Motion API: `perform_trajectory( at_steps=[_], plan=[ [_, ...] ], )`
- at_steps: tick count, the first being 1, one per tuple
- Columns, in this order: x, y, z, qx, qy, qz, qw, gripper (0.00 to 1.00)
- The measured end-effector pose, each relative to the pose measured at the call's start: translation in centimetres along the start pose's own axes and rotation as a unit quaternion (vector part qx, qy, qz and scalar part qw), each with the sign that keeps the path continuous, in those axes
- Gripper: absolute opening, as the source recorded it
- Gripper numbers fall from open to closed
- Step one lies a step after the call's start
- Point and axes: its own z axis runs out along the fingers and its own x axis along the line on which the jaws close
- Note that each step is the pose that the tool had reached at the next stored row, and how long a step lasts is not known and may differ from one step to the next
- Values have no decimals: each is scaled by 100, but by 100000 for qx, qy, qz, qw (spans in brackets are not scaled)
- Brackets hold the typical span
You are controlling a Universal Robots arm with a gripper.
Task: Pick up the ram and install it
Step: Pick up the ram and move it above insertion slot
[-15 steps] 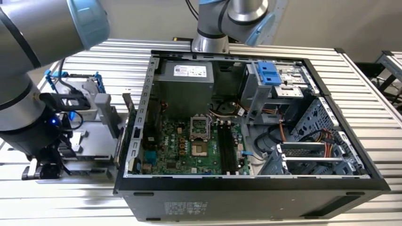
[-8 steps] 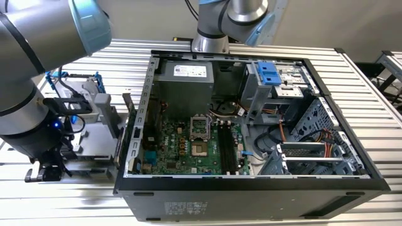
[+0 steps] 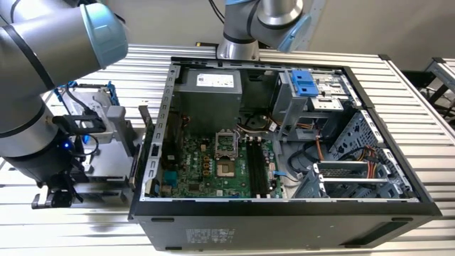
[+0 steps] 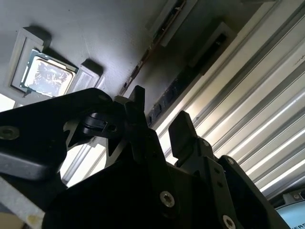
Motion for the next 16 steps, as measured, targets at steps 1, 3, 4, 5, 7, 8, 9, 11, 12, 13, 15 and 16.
perform_trajectory(
  at_steps=[1, 3, 4, 5, 7, 8, 9, 11, 12, 13, 15, 16],
  plan=[
    [0, 2, 12, -3, 0, 6, 100000, 100],
    [0, 4, 27, -7, 6, 7, 100000, 100],
    [2, 5, 32, -6, 6, 7, 100000, 100],
    [2, 6, 37, 7, -6, 10, 100000, 100],
    [7, 13, 41, 24, -2, 4, 100000, 100],
    [7, 17, 45, 47, -5, 7, 100000, 100],
    [8, 20, 48, 70, -1, 10, 100000, 100],
    [21, 25, 50, 90, -8, 2, 100000, 100],
    [23, 26, 52, 95, -14, 14, 100000, 100],
    [25, 26, 55, 99, -18, 47, 100000, 100],
    [33, 26, 56, 88, -8, 161, 100000, 100],
    [36, 26, 58, 95, -12, 207, 100000, 100]
  ],
)
